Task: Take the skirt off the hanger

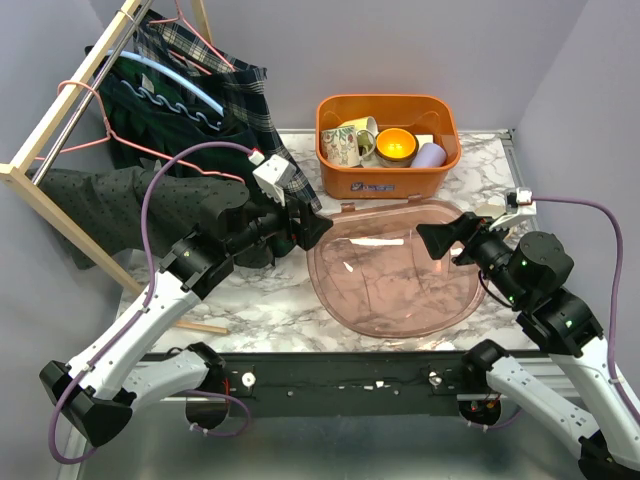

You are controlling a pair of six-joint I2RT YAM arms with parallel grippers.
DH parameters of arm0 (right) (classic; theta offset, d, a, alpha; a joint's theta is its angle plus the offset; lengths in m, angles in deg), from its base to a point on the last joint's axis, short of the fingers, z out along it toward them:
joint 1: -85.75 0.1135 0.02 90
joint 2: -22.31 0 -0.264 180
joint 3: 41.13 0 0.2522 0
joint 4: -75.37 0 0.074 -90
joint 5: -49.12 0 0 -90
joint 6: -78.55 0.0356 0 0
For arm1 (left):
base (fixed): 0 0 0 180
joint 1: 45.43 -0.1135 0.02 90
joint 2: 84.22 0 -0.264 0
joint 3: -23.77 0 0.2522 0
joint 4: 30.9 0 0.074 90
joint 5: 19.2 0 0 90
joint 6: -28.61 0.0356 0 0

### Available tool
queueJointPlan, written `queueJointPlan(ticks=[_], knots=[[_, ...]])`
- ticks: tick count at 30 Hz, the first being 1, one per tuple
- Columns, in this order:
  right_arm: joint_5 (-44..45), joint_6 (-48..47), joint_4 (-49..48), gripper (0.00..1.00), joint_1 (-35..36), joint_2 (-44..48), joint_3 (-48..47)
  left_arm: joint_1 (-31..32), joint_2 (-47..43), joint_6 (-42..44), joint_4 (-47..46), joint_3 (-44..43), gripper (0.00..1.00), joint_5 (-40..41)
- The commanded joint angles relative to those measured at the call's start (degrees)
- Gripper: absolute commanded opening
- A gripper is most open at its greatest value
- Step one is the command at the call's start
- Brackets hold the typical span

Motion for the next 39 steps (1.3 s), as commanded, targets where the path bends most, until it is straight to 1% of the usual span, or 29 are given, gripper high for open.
queueJointPlan(ticks=[1, 6, 10, 13, 14, 16, 17, 18, 19, 20, 21, 22, 23, 24, 25, 26, 27, 28, 29, 30, 31, 33, 34, 35, 36, 37, 38, 39], knots=[[0.0, -0.9, 0.0, 1.00, -0.2, 0.4, 0.5, 0.3, -0.5, -0.2, -0.7, -0.2, 0.99, 1.1], [0.1, -1.0, 0.1, 1.00, -0.2, 0.9, 0.5, 0.3, -0.6, -0.4, -0.4, -0.4, 0.99, 1.2], [1.5, -3.1, -0.1, 1.00, -0.2, 1.1, 1.0, 0.3, -1.9, -0.4, 0.3, -1.0, 0.99, 2.4], [3.8, -4.1, 2.0, 1.00, -0.2, 0.9, -1.9, 0.3, -3.9, -1.1, 0.3, -1.6, 0.99, 5.3], [3.6, -5.9, 2.8, 1.00, -0.3, 0.8, -3.0, 0.3, -4.3, -1.5, 0.8, -2.2, 0.99, 5.7], [-4.0, -10.1, 2.5, 0.99, -0.2, -0.3, -4.8, 0.3, -5.3, -1.9, 3.8, -6.0, 0.99, 7.9], [-6.3, -10.0, 1.4, 0.97, -0.2, -1.3, -6.9, 0.3, -5.3, -1.9, 5.4, -8.1, 0.99, 8.6], [-10.1, -9.8, 1.6, 0.95, -0.2, -2.7, -8.6, 0.3, -5.2, -1.4, 8.8, -12.6, 0.99, 8.8], [-12.4, -9.7, 1.6, 0.93, -0.2, -4.4, -10.7, 0.3, -5.1, -1.2, 10.3, -14.8, 0.99, 9.0], [-14.3, -8.9, 0.8, 0.89, -0.2, -8.1, -13.9, 0.3, -5.1, -1.1, 11.6, -17.0, 0.99, 9.7], [-17.9, -8.4, 0.1, 0.86, -0.2, -9.8, -15.5, 0.3, -4.9, -1.2, 14.3, -21.5, 0.99, 10.8], [-18.8, -7.6, -0.6, 0.83, -0.2, -11.9, -16.9, 0.3, -4.8, -1.4, 15.8, -23.8, 0.99, 12.0], [-19.4, -6.1, -2.0, 0.77, -0.2, -15.3, -18.3, 0.3, -4.6, -1.4, 17.6, -26.2, 0.98, 15.7], [-21.0, -5.4, -2.8, 0.75, -0.2, -17.3, -21.5, 0.3, -4.0, -1.2, 21.4, -28.6, 0.98, 17.5], [-21.8, -5.0, -4.0, 0.72, -0.1, -19.0, -22.8, 0.3, -3.7, -0.9, 23.2, -33.2, 0.97, 19.6], [-22.4, -3.9, -7.0, 0.69, 0.2, -20.5, -24.1, 0.3, -3.4, -0.6, 25.0, -35.3, 0.97, 24.0], [-23.5, -3.5, -8.7, 0.68, 0.4, -23.5, -25.7, 0.3, -3.1, -0.5, 28.4, -37.0, 0.97, 26.9], [-24.1, -3.3, -10.7, 0.65, 0.9, -25.0, -26.4, 0.3, -3.0, -0.1, 29.8, -39.8, 0.97, 29.3], [-24.8, -3.4, -14.5, 0.64, 2.3, -26.6, -27.0, 0.3, -3.0, 0.2, 31.0, -40.8, 0.97, 31.1], [-26.0, -3.9, -16.2, 0.63, 3.1, -28.1, -27.7, 0.3, -3.3, 0.6, 33.2, -41.8, 0.97, 34.0], [-26.2, -4.2, -17.6, 0.61, 4.3, -32.0, -30.0, 0.3, -3.5, 1.1, 34.2, -43.4, 0.97, 34.4], [-25.4, -7.1, -18.6, 0.61, 8.6, -36.1, -34.1, 0.3, -4.8, 1.0, 35.7, -44.5, 0.97, 34.2], [-25.1, -8.6, -18.1, 0.61, 10.2, -41.7, -39.2, 0.3, -5.4, 1.0, 35.9, -44.8, 0.97, 32.9], [-25.0, -11.2, -17.0, 0.61, 13.0, -44.4, -42.6, 0.2, -6.1, 0.9, 35.8, -44.7, 0.97, 31.7], [-26.4, -12.4, -16.6, 0.61, 14.1, -47.5, -45.5, 0.3, -7.3, 0.9, 35.4, -44.6, 0.97, 29.8], [-27.4, -13.0, -16.4, 0.61, 15.0, -50.2, -47.9, 0.3, -8.0, 1.0, 35.1, -44.2, 0.97, 25.3], [-28.6, -13.9, -18.6, 0.58, 16.1, -54.8, -51.2, 0.3, -8.7, 1.3, 34.6, -43.9, 0.97, 23.5], [-32.5, -14.7, -19.9, 0.57, 16.8, -56.9, -52.7, 0.3, -9.8, 1.0, 33.9, -43.8, 0.98, 21.3]])
